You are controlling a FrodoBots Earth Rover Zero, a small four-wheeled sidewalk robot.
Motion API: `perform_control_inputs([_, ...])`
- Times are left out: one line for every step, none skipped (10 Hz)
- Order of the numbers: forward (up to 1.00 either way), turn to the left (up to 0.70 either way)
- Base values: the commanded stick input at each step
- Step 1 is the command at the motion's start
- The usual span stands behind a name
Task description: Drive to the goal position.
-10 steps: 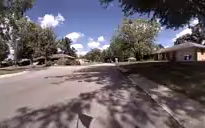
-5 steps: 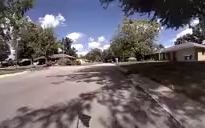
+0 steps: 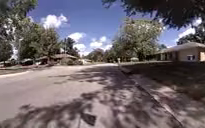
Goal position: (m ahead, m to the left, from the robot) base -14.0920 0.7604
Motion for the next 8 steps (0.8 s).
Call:
perform_control_inputs([0.00,0.85])
perform_control_inputs([0.00,0.85])
perform_control_inputs([0.00,0.85])
perform_control_inputs([0.00,0.85])
perform_control_inputs([0.00,0.85])
perform_control_inputs([0.00,0.85])
perform_control_inputs([0.00,0.85])
perform_control_inputs([0.00,0.85])
